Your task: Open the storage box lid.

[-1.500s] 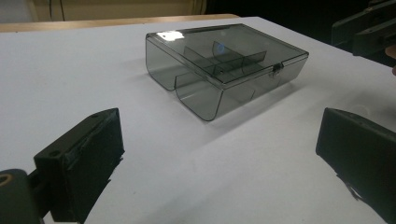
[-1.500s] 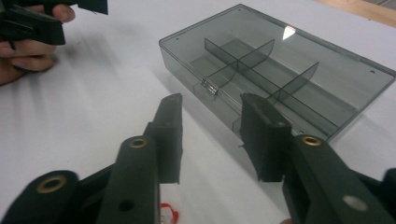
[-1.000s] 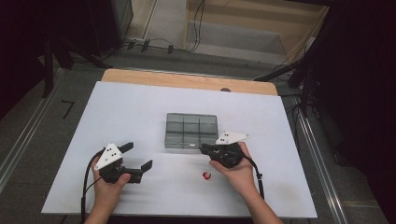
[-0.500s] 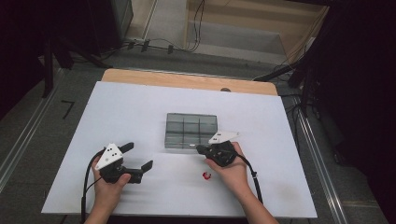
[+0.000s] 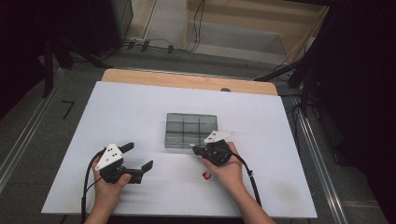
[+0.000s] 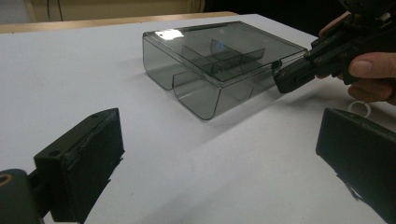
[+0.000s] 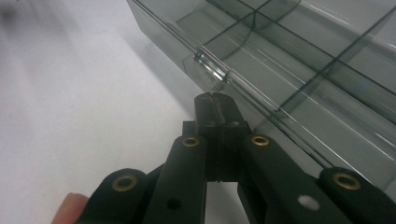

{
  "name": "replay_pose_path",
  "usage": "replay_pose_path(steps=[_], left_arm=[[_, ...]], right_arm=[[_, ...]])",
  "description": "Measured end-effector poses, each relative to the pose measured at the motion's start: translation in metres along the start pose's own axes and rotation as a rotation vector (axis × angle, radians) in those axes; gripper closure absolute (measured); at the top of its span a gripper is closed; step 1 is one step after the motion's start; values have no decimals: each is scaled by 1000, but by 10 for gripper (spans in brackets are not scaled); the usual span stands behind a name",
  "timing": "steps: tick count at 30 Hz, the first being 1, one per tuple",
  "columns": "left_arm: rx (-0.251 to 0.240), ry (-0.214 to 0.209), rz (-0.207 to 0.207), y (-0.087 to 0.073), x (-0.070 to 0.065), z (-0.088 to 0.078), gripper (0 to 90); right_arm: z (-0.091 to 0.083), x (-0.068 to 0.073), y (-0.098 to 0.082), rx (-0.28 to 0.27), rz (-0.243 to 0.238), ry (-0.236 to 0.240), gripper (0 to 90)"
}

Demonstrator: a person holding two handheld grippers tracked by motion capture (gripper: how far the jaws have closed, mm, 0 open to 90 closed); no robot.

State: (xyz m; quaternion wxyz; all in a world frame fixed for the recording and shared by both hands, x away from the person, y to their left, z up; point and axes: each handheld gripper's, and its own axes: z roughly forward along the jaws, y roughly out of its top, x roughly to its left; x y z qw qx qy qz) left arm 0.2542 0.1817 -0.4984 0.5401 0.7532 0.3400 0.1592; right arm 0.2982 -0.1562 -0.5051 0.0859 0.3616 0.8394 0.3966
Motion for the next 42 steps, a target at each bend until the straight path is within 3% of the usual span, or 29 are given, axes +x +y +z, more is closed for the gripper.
replay_pose_path(steps=[16, 21, 42], left_arm=[[-8, -4, 1, 0, 0, -1, 5], [3, 2, 21, 0, -2, 1, 5], [-1, -5, 12, 0, -1, 0, 6]], right_arm=[[3, 2, 2, -6, 4, 11, 882], [2, 2, 2, -7, 4, 13, 883], [-5, -1, 5, -27, 1, 24, 883]])
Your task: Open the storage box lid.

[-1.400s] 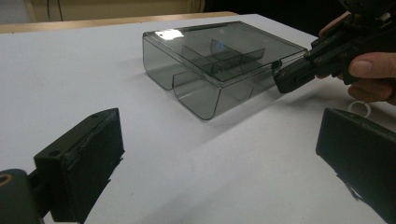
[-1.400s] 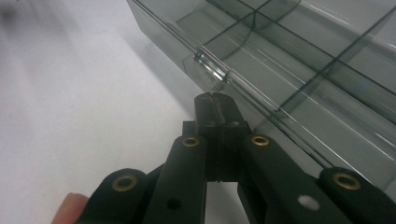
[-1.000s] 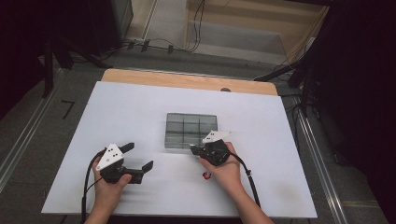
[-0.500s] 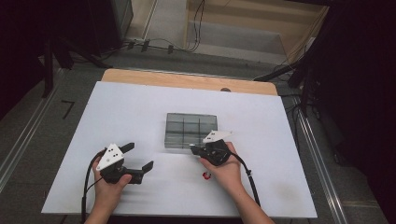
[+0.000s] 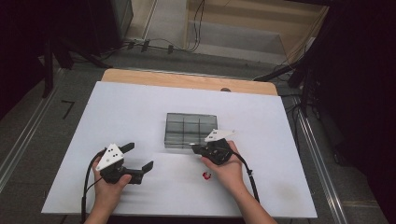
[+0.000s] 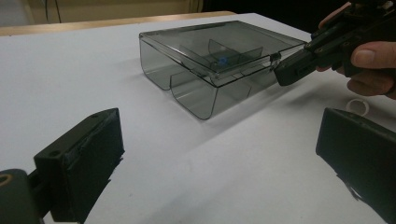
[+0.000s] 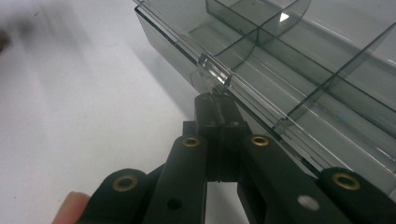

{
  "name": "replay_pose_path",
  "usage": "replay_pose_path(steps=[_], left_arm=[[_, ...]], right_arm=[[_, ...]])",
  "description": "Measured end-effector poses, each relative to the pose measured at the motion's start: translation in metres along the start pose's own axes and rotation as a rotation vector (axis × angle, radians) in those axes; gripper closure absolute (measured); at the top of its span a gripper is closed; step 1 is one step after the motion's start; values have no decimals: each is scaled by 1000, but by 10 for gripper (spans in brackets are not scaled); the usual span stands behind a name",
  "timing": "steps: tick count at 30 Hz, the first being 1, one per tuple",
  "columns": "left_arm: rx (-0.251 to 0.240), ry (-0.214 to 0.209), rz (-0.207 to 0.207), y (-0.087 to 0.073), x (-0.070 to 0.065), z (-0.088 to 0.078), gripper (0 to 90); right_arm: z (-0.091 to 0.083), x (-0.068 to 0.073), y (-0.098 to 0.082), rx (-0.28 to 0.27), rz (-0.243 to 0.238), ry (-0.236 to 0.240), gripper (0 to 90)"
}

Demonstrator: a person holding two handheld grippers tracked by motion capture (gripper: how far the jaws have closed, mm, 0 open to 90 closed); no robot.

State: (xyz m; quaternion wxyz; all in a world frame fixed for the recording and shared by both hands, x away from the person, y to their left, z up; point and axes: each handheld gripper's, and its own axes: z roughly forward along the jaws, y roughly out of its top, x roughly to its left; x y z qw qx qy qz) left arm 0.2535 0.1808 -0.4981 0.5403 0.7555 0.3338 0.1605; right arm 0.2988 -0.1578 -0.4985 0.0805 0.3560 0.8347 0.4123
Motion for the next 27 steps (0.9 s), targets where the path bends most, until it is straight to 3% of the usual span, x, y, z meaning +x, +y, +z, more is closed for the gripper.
replay_pose_path(steps=[27], left_arm=[[-10, 16, -18, 5, -1, 2, 26]], right_arm=[[-13, 0, 19, -59, -8, -11, 883]])
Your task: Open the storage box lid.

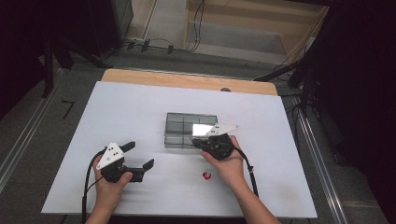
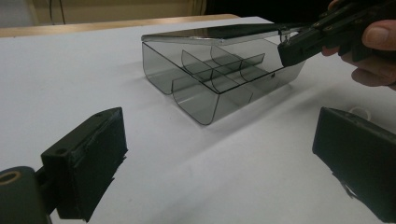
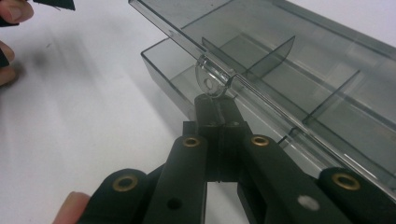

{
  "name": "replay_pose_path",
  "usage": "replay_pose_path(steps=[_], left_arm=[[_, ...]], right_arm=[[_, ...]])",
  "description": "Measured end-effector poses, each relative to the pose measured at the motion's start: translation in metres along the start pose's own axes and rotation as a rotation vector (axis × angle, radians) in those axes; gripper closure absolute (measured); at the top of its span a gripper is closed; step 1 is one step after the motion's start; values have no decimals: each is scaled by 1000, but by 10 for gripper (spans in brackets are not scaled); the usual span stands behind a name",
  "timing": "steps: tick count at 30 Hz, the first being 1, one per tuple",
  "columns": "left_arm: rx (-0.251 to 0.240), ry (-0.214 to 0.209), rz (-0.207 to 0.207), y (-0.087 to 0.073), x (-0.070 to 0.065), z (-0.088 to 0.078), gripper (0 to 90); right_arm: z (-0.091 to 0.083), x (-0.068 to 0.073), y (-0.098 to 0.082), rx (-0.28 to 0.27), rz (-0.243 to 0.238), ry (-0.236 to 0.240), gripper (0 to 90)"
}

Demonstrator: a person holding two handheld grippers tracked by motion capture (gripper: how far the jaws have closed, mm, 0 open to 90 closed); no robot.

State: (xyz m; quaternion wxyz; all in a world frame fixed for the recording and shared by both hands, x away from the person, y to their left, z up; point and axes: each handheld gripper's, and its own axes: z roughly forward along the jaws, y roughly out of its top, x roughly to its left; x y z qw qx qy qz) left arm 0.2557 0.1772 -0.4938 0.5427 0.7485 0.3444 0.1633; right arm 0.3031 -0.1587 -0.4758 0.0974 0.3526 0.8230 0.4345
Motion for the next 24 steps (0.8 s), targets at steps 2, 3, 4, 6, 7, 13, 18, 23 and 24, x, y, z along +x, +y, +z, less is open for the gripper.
replay_pose_path(steps=[2, 3, 4, 6, 7, 13, 18, 23, 24], left_arm=[[-4, 0, 2, 2, -1, 3, 27], [-4, 0, 2, 2, -1, 3, 27], [-2, 1, 2, 4, -3, 5, 26], [-1, 1, 1, 6, -4, 5, 26], [1, -7, 3, 10, -5, 7, 26], [-6, -37, 6, 19, -12, 11, 19], [6, -45, 26, 25, -16, 19, 15], [8, -56, 37, 36, -17, 30, 16], [9, -55, 43, 39, -17, 32, 15]], right_arm=[[-1, 0, 2, -10, 2, -4, 884], [-1, 0, 2, -10, 2, -4, 884], [-3, 0, 4, -16, -1, -2, 884], [-3, 0, 4, -17, -2, -4, 884], [-5, -1, 6, -22, -5, -4, 883], [-7, -2, 9, -29, -9, -3, 884], [-9, -2, 13, -35, -5, -7, 884], [-11, -4, 18, -43, -8, -7, 883], [-12, -4, 19, -43, -4, -8, 883]])
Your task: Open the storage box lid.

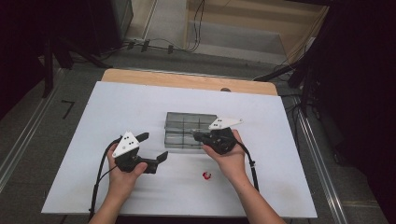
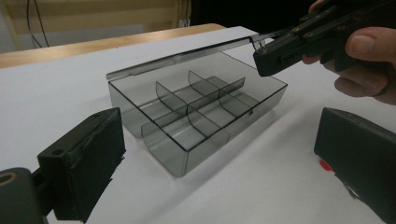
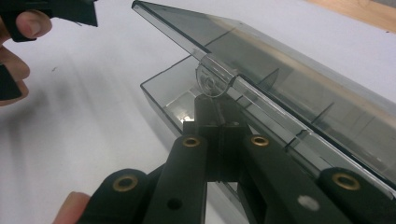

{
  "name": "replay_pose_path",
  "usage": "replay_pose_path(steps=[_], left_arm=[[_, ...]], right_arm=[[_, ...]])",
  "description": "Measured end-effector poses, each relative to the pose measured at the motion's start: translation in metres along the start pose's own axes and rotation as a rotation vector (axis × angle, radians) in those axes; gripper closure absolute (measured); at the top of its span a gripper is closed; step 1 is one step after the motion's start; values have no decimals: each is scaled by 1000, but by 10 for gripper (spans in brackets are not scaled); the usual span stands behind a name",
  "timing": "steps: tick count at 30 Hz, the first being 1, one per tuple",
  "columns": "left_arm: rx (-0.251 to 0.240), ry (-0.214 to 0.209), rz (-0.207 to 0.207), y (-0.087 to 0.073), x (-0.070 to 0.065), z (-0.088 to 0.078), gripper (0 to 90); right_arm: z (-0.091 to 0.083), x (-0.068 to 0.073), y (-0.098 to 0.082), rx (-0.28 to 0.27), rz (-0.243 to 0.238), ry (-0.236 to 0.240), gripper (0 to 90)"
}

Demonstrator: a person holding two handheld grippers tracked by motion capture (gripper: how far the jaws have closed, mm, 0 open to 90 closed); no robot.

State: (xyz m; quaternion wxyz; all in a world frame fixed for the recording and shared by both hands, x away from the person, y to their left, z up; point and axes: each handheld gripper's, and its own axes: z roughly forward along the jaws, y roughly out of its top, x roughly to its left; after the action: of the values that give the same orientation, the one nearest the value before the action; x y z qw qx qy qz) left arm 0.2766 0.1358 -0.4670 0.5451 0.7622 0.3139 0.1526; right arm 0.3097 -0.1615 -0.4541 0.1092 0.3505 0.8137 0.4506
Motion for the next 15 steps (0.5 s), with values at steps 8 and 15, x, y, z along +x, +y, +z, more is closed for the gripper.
replay_pose_path(steps=[8, 15], left_arm=[[39, 35, 6, 16, 10, 19, 16], [37, 26, -11, 23, 20, 34, 38]], right_arm=[[-2, -3, 8, -5, -7, -5, 884], [-4, -6, 15, -12, -13, -7, 884]])
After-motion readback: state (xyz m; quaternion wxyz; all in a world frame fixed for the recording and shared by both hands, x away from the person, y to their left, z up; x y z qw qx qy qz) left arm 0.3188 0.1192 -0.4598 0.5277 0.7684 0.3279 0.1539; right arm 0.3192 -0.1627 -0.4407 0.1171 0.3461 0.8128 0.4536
